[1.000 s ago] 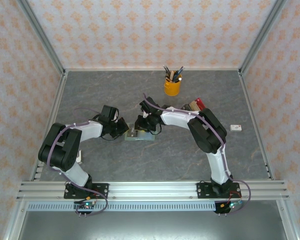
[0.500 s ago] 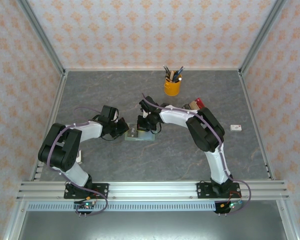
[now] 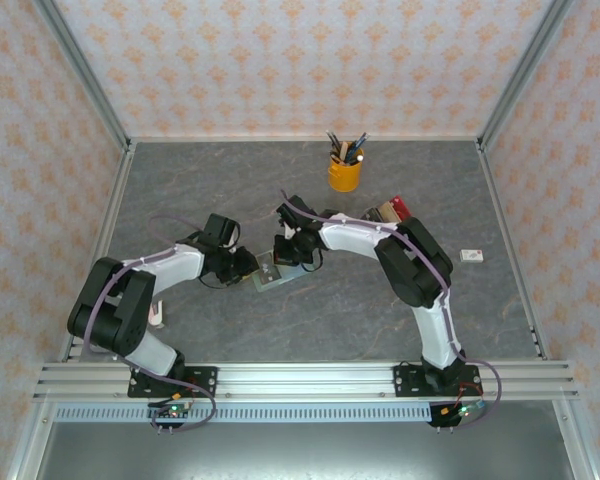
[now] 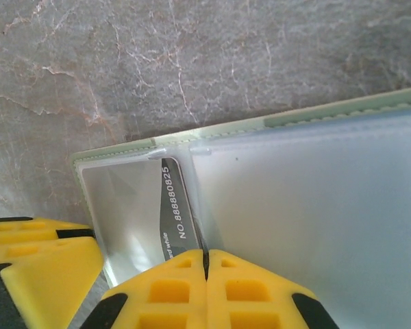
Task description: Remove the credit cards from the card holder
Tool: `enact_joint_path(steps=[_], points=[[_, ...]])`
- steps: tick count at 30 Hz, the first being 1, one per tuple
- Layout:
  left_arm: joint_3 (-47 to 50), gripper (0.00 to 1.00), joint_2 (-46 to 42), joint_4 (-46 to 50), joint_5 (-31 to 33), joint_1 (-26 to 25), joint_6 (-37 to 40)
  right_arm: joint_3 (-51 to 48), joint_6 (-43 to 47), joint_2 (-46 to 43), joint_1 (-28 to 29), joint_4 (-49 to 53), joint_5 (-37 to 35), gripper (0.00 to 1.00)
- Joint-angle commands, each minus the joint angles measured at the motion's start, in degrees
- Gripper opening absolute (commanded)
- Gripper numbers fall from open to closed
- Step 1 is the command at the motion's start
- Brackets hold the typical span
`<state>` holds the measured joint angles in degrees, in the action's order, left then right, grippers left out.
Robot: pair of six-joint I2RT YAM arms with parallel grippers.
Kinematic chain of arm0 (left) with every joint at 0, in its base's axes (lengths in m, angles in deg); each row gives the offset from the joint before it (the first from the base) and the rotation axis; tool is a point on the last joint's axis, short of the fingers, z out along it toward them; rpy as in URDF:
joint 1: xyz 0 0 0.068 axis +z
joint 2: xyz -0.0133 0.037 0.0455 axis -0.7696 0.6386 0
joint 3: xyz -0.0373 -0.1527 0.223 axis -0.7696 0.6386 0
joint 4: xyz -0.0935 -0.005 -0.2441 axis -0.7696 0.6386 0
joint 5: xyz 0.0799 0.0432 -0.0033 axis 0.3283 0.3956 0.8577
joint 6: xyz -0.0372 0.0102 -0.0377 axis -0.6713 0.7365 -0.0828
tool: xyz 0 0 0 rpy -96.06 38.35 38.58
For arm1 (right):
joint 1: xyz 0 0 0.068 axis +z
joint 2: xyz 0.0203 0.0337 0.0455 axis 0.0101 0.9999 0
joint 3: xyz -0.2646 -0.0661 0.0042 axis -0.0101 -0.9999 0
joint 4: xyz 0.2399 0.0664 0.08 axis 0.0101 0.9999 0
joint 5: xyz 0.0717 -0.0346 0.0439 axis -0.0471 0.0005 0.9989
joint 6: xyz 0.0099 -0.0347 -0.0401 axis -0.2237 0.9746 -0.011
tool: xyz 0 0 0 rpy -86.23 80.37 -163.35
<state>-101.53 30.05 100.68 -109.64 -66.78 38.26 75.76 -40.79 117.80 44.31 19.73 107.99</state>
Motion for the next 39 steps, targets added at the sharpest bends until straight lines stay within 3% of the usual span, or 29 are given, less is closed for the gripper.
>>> enact_joint_path(steps=[1, 7, 11, 16, 23, 31, 33, 39], points=[[-0.38, 0.24, -3.08, 4.45, 2.39, -0.06, 1.03, -1.51, 1.24, -3.64, -0.13, 1.14, 0.31, 0.00], [0.62, 0.23, -4.12, 3.07, 1.91, -0.05, 0.88, -2.38, 1.58, -3.76, -0.61, 0.24, 0.94, 0.00], [2.38, 0.17, -3.79, -2.09, -0.18, -0.14, -0.99, -1.70, 3.17, -2.01, -0.75, -0.33, 3.88, 0.01], [4.08, 0.09, -1.83, -6.51, 0.25, -0.49, -3.35, -1.01, 4.13, -0.07, -0.83, 0.13, 4.70, 0.14], [5.13, 0.04, 1.68, -9.55, -0.63, -0.58, -3.73, -2.12, 4.56, 0.85, -1.61, -0.26, 4.51, 0.20], [2.29, 0.02, 6.43, -5.27, -0.51, -0.85, -1.74, -2.53, 4.82, 2.09, -2.37, -2.37, 8.84, 0.20], [1.34, 0.01, 7.60, -3.51, 0.30, -0.85, -1.26, -2.87, 4.41, 1.98, -2.91, -3.02, 9.05, 0.14], [0.21, 0.00, 8.64, -0.12, 3.42, -0.85, -0.33, -7.49, 1.10, -2.23, -5.18, -6.99, 5.13, 0.13]])
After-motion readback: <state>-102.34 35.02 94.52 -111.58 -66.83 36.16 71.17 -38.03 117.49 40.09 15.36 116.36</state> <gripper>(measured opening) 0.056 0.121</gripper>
